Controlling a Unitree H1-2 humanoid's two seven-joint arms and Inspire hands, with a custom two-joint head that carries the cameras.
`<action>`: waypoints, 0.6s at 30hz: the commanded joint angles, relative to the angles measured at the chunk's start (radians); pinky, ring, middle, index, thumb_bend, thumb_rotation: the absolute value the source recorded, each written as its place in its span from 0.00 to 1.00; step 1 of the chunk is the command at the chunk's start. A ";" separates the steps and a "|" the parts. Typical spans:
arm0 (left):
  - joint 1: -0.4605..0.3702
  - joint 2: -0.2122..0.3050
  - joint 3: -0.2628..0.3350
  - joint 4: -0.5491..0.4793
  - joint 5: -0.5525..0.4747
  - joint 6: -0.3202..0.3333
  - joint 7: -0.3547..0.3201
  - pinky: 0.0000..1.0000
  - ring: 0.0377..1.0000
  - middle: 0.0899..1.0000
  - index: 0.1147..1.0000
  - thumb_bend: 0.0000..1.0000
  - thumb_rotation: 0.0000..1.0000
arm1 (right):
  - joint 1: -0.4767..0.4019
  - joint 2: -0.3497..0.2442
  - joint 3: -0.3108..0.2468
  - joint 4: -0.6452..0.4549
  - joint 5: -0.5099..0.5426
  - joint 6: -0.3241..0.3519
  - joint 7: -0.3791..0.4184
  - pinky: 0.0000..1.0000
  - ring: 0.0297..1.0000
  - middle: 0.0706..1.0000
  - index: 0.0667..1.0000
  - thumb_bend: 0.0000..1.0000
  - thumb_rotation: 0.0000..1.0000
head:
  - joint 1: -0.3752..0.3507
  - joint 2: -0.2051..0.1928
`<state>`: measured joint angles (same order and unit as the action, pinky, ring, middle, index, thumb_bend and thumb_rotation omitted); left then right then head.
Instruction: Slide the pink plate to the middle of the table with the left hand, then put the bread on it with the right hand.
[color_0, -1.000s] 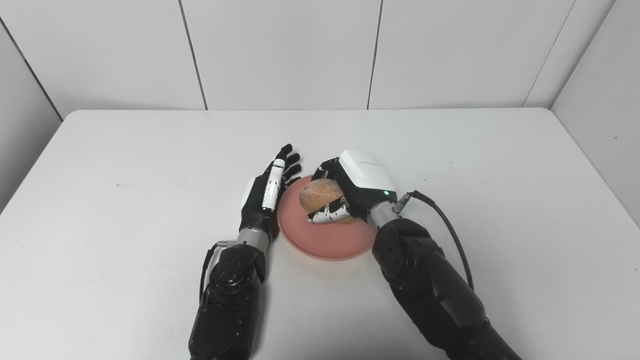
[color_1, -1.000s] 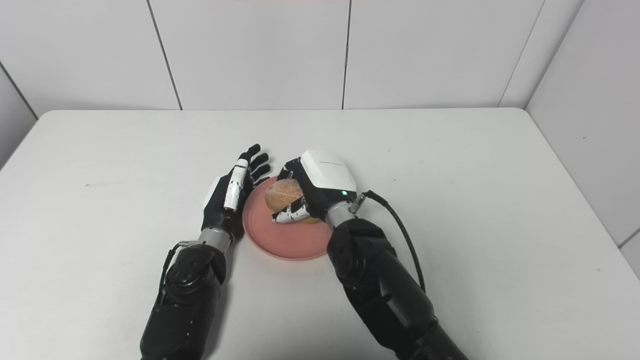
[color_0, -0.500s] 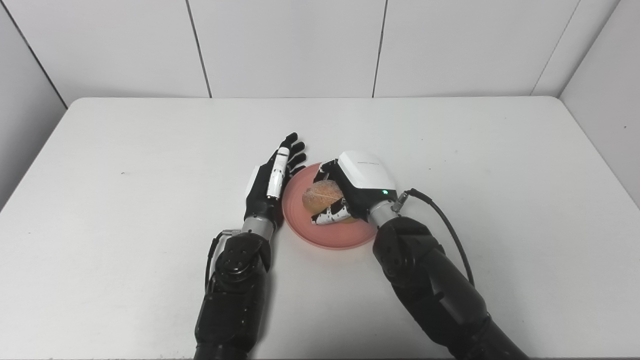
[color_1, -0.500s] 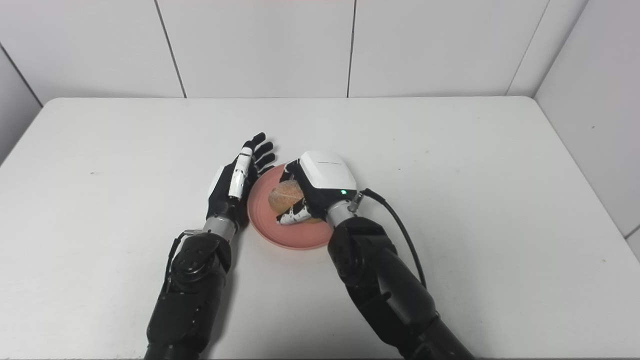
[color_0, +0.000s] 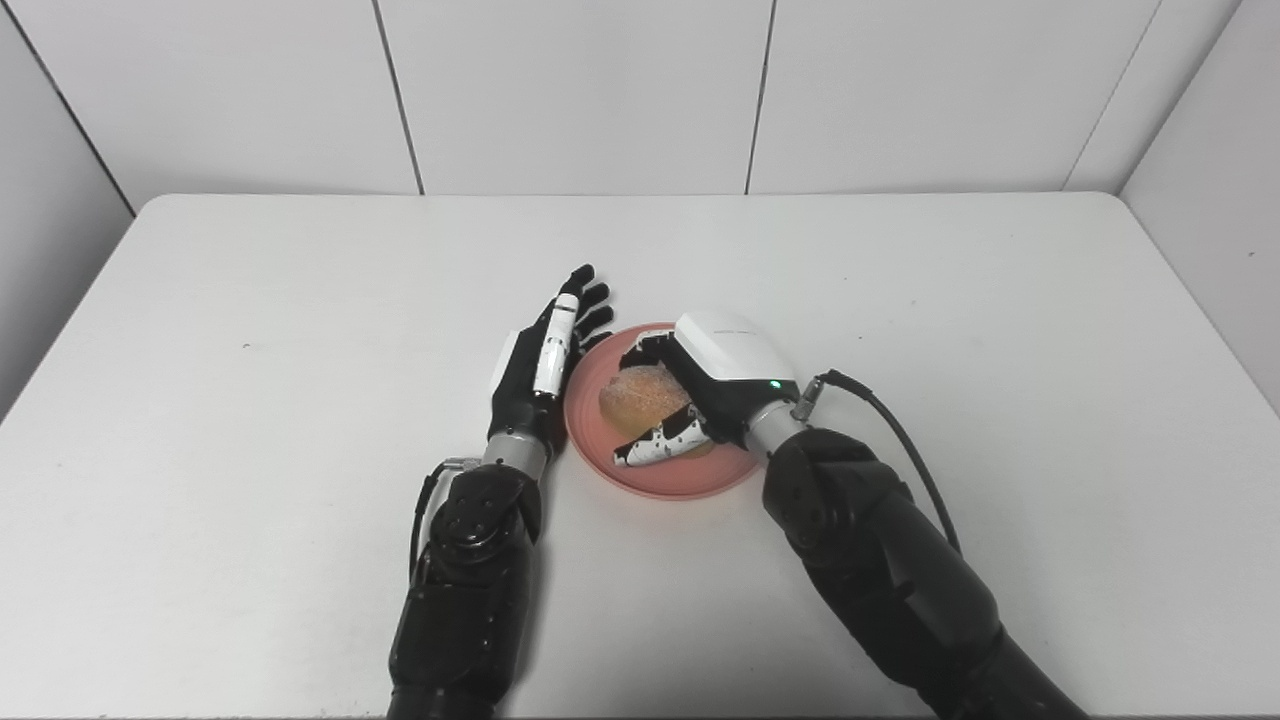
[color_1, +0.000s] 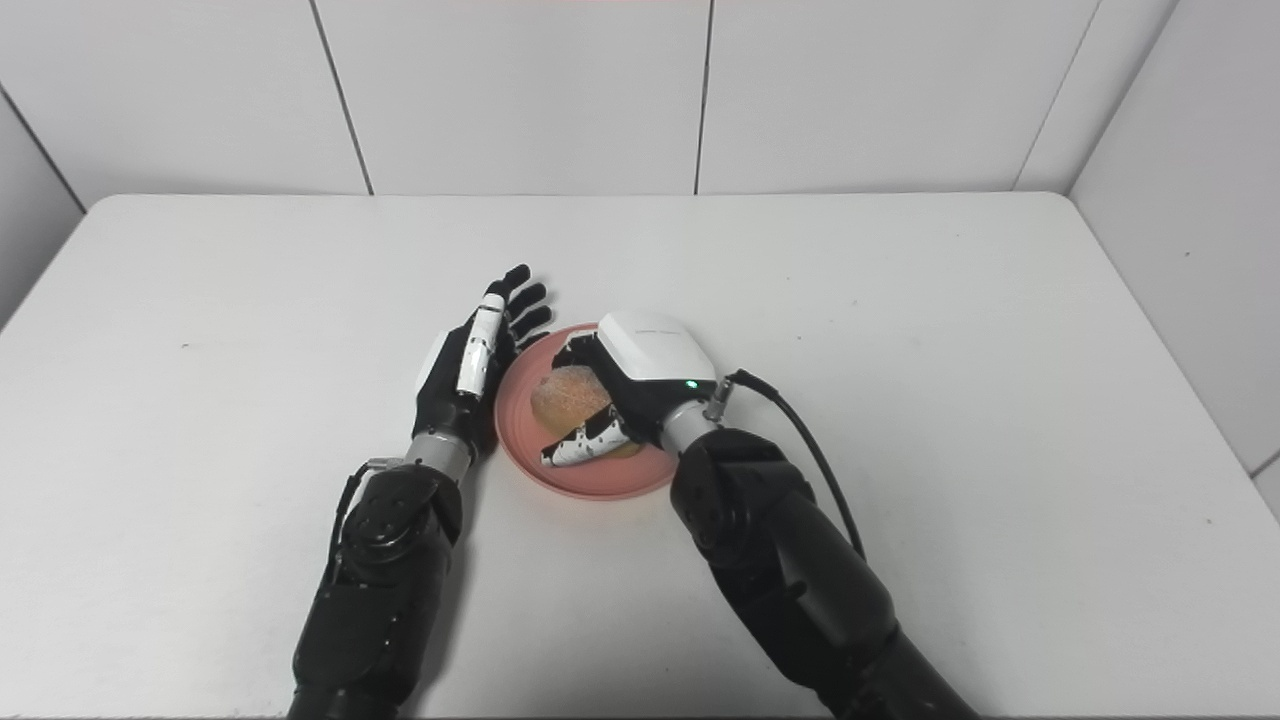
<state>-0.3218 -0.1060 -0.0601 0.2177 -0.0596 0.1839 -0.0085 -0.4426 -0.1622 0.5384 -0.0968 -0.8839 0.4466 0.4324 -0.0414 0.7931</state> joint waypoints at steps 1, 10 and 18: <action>-0.011 0.000 -0.011 0.000 0.014 0.012 -0.009 0.85 0.88 0.89 0.88 0.32 1.00 | -0.048 -0.011 -0.010 -0.053 0.009 0.003 0.054 0.65 0.78 0.83 0.84 0.84 0.39 | 0.000 0.000; -0.009 -0.004 -0.010 -0.013 0.014 0.036 0.002 0.86 0.89 0.89 0.88 0.33 1.00 | -0.067 -0.038 -0.014 -0.124 -0.042 0.000 0.142 0.85 0.89 0.92 0.93 0.90 0.48 | -0.005 -0.002; -0.011 -0.007 0.004 -0.004 -0.015 0.033 -0.013 0.88 0.90 0.90 0.90 0.33 1.00 | -0.073 -0.061 -0.058 -0.186 -0.044 -0.029 0.140 0.88 0.92 0.94 0.96 0.93 0.56 | -0.010 -0.005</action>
<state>-0.3218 -0.1060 -0.0588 0.2153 -0.0646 0.1934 -0.0123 -0.4765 -0.2200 0.5007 -0.2340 -0.9242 0.4493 0.6010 -0.0521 0.7869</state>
